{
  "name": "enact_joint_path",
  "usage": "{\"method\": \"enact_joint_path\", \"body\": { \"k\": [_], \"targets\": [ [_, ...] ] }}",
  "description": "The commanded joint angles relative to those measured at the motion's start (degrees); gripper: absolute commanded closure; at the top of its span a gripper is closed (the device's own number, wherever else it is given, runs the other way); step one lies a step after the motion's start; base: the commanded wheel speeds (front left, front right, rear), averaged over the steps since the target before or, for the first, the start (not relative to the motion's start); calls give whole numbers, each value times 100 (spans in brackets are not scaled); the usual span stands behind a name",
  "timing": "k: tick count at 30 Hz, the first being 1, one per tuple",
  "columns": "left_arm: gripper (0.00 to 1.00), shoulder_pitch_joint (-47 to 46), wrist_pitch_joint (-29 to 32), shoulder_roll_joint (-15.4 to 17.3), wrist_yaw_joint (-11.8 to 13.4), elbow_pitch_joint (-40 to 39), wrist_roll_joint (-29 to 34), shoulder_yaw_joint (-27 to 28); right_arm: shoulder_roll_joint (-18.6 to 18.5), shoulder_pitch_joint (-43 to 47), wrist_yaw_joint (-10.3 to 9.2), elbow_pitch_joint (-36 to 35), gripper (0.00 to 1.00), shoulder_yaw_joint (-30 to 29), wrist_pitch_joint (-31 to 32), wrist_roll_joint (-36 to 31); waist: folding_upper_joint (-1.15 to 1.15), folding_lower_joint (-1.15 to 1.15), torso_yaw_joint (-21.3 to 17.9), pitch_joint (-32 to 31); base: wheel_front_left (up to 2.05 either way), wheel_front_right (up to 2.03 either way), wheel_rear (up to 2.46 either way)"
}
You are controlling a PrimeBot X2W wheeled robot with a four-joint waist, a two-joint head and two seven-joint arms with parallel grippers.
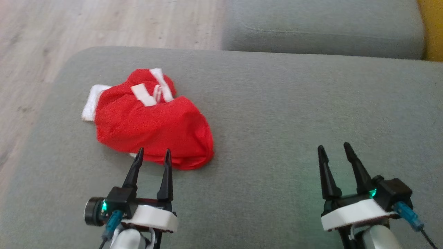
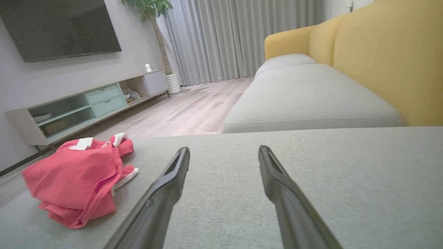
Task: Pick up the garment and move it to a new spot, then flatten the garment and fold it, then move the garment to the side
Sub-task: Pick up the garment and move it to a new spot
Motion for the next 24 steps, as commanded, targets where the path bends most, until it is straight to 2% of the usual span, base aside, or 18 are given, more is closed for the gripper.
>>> {"method": "enact_joint_path", "body": {
  "k": [1,12,19,24],
  "targets": [
    [0,-112,-37,-2,-1,-156,57,218,-50,-61,-4,-183,0,187,-62,54,0,0,209,-26,0,0,0],
    [0,-63,-37,-7,-38,-146,149,381,-50,-35,-4,-165,0,466,-62,167,0,0,809,-44,0,0,0],
    [0,-59,-37,38,-103,-173,206,541,-50,-77,-4,-161,0,691,-62,200,0,0,845,32,0,0,0],
    [0,-285,-34,193,-289,-72,247,531,-50,-150,-4,-170,0,729,-62,191,0,0,749,181,0,0,0]
  ]
}}
